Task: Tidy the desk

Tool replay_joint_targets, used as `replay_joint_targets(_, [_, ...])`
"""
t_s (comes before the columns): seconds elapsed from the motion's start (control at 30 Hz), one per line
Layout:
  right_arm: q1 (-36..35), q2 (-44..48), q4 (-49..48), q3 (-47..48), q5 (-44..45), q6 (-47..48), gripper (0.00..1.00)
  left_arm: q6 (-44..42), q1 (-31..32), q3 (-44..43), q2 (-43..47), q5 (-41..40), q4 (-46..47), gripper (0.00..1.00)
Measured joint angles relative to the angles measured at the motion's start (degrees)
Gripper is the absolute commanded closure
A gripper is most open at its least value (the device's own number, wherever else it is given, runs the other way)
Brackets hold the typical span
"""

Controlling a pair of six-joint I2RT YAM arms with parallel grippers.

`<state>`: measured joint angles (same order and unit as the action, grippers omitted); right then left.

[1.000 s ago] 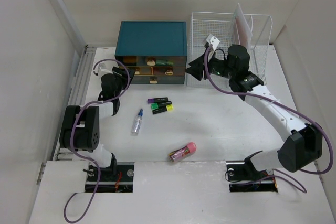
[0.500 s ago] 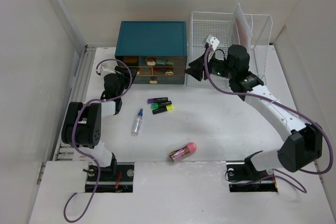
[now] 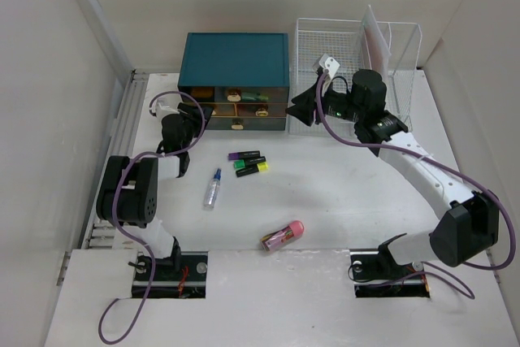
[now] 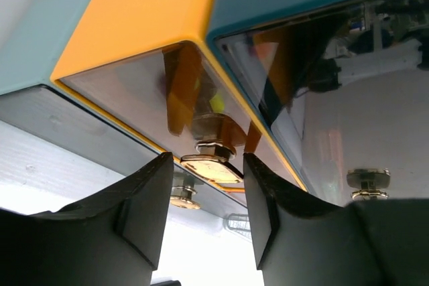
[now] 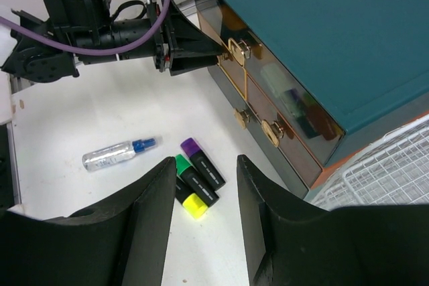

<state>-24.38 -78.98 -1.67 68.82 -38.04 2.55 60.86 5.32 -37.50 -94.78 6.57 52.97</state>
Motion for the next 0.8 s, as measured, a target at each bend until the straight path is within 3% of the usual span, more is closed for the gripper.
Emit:
replay_joint_targets(0.2, [0.0, 0.0, 0.0, 0.0, -0.1, 0.0, 0.53, 1.1, 0.2, 0.0, -0.6, -0.2, 1.6, 0.79])
replay_joint_targets(0.4, [0.0, 0.0, 0.0, 0.0, -0.5, 0.0, 0.53, 1.8, 0.3, 0.3, -0.7, -0.4, 2.1, 0.87])
replay_joint_targets(0.8, [0.0, -0.2, 0.0, 0.0, -1.6, 0.0, 0.53, 4.3, 0.7, 9.3, 4.9, -1.7, 6.9, 0.83])
